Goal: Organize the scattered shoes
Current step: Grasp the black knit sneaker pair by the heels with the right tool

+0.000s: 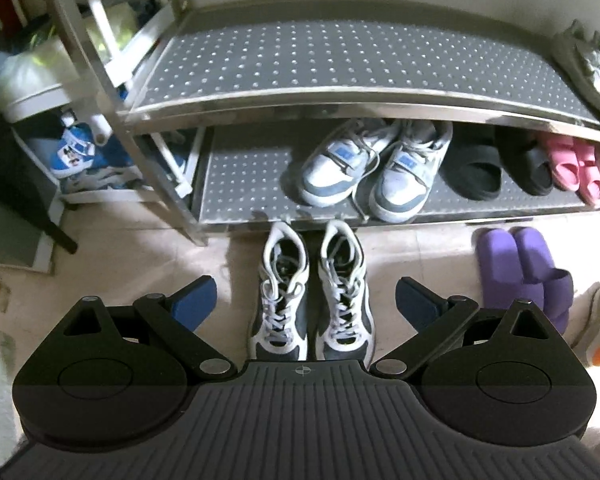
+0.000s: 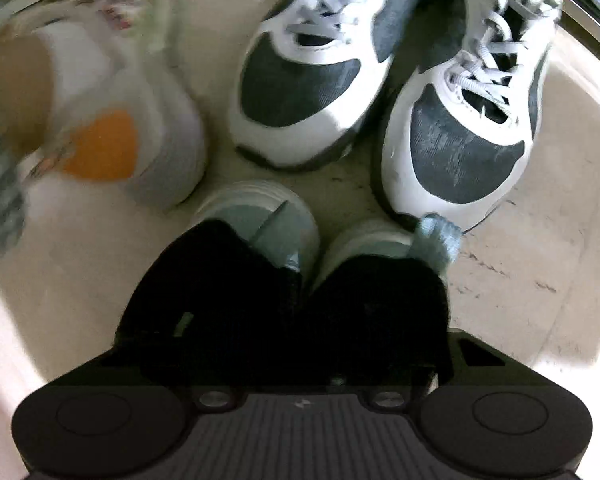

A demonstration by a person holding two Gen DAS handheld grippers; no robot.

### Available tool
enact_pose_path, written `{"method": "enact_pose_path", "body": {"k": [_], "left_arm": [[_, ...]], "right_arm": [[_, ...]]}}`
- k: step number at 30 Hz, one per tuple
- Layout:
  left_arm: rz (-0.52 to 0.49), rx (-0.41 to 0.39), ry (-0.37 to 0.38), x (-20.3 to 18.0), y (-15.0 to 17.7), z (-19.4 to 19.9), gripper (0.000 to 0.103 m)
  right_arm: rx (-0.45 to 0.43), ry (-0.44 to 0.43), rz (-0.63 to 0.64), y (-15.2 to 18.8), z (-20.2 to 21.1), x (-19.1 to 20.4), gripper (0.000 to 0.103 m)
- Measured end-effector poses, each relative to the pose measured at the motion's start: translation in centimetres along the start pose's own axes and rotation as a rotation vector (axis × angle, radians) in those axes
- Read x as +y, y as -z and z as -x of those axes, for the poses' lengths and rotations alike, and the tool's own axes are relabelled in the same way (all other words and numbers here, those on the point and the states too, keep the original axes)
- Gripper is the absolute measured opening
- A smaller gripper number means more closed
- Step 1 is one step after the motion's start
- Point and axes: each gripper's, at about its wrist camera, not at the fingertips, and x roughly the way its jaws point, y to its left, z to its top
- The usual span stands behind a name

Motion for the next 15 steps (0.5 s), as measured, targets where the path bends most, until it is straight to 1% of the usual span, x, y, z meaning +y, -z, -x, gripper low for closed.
{"method": "enact_pose_path", "body": {"k": [3,5,7,8,10,13,15], "left_arm": [[-0.036,-0.006,0.023,-1.6,0.3,-0.3,0.099],[-0.068,-0.012,0.039,-2.7,0.5,-0.3,0.099],[-0.108,-0.015,0.056,-4.2,0.7,-0.4,0.099],[-0.131,-0.017,0.066,-5.1,0.7,-0.4,0.099],[-0.185,-0.047,0.089,-7.2,0.9,-0.1,0.099],[-0.249,-0.085,0.131,-9.8,1.1,1.0,0.099],[-0.276,-0.108,0.158,-11.1,1.3,1.8,0.099]], "right_arm": [[-0.023,0.022,-0.036,3.2,2.7,-3.8,0.026],[-0.062,0.032,-0.069,5.6,4.8,-6.3,0.025],[-0.094,0.042,-0.09,7.2,6.7,-8.2,0.025],[-0.124,0.065,-0.092,8.2,8.3,-9.4,0.025],[-0.185,0.112,-0.098,10.1,11.6,-11.9,0.025],[-0.319,0.197,-0.145,12.5,17.7,-16.0,0.025],[-0.371,0.226,-0.16,13.5,20.0,-17.0,0.025]]}}
